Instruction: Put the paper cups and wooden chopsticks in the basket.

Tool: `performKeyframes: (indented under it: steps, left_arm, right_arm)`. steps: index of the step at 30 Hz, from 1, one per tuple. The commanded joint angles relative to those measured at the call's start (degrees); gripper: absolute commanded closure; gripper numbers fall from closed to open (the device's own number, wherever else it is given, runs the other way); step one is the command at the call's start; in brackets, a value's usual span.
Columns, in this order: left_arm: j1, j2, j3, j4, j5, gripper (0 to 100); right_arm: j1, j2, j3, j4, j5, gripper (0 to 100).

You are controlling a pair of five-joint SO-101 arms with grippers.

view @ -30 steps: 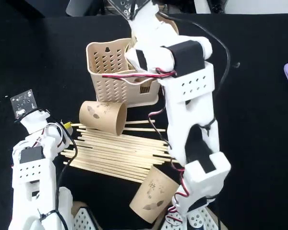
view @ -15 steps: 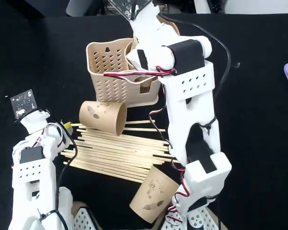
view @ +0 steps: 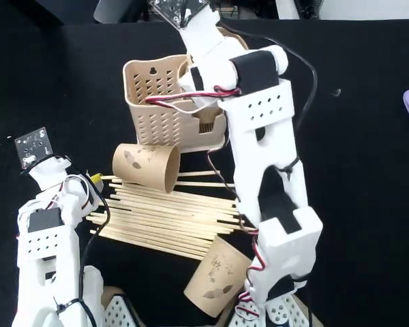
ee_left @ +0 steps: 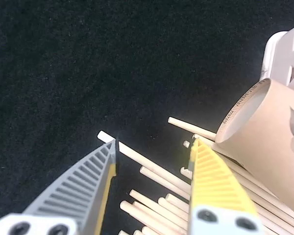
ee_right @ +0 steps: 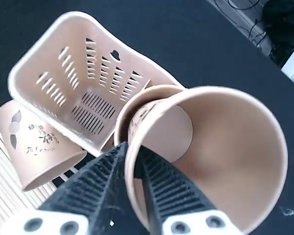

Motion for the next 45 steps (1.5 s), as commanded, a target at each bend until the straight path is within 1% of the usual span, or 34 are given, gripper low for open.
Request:
performKeyframes:
  steps: [1,3,4,7,9,10,13,17,21,25,27,33,35,38,40,42,45]
  left_arm:
    - [-0.04,-1.05,-0.75,-0.88,0.35,76]
    - [-0.04,-1.05,-0.75,-0.88,0.35,76]
    - [-0.04,-1.05,-0.75,-0.88,0.35,76]
    - [-0.04,-1.05,-0.75,-0.79,0.26,76]
    - [-0.04,-1.05,-0.75,-0.79,0.26,76]
    - [-0.04,-1.05,-0.75,-0.79,0.26,76]
    - [-0.04,-1.05,-0.75,-0.79,0.26,76]
    - [-0.04,-1.05,-0.75,-0.88,0.26,76]
    - [-0.04,-1.05,-0.75,-0.88,0.26,76]
    - [-0.04,-1.05,-0.75,-0.88,0.26,76]
    - [-0.04,-1.05,-0.75,-0.88,0.26,76]
    - [-0.04,-1.05,-0.66,-0.88,0.26,76]
    - [-0.04,-1.05,-0.66,-0.88,0.26,76]
    - [-0.13,-1.05,-0.66,-0.88,0.26,76]
    - [-0.31,-1.05,-0.66,-0.88,0.26,76]
    - [-0.48,-1.05,-0.57,-0.88,0.26,76]
    - [-0.31,-1.05,-0.66,-0.88,0.26,76]
  right_arm:
    - [1.76,1.10,-0.84,-0.44,-0.09,98.6]
    - [1.67,1.63,-0.84,-0.44,-0.18,97.4]
    - [1.49,1.54,-0.92,-0.44,-0.53,95.1]
    - [1.41,0.31,-3.21,-0.53,-0.62,82.9]
    - [1.41,-0.84,-6.64,-0.09,-0.62,77.0]
    - [1.41,-1.63,-8.75,0.53,-0.62,76.5]
    - [1.41,-4.44,-13.32,1.85,-0.62,79.6]
    - [1.58,-8.84,-11.65,1.93,-0.62,80.8]
    - [0.62,-12.88,-4.35,1.85,-0.79,81.0]
    - [-0.35,-18.42,4.26,1.85,-4.84,81.2]
    - [-2.81,-22.46,10.07,1.85,-5.01,81.2]
    - [-13.19,-36.70,33.63,1.41,-4.92,81.1]
    - [-16.62,-40.22,43.30,-0.79,-4.92,81.1]
    - [-19.34,-45.05,57.01,-5.98,-4.84,81.1]
    - [-19.78,-48.40,64.57,-6.95,-4.84,81.1]
    - [-19.78,-51.74,70.20,-4.57,-2.99,81.1]
    - [-19.60,-55.87,74.77,2.20,2.64,80.9]
